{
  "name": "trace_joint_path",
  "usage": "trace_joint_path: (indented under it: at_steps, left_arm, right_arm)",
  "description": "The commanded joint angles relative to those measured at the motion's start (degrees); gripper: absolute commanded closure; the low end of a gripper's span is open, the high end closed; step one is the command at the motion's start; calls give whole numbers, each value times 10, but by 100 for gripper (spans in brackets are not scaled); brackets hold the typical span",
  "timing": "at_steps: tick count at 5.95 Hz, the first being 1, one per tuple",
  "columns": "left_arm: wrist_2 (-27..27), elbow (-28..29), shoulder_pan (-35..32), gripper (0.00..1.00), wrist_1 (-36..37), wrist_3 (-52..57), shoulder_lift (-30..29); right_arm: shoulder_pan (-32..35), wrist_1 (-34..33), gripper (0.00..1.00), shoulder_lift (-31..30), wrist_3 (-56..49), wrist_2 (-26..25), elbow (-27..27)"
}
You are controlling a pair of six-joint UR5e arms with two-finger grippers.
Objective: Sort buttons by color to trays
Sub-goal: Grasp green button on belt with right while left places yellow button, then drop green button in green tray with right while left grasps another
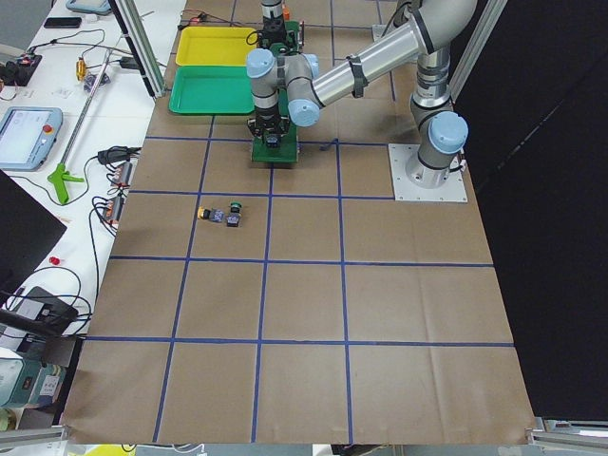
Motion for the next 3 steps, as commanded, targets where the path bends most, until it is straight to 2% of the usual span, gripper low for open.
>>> trace_joint_path:
  at_steps: [1, 3]
  left_arm:
    - [-2, 63, 87, 2, -7, 52, -27]
    - [1, 135, 94, 2, 1, 117, -106]
  right_arm:
    - [-21, -1, 87, -16, -24, -20, 0]
    - [-57, -1, 87, -45, -56, -17, -12]
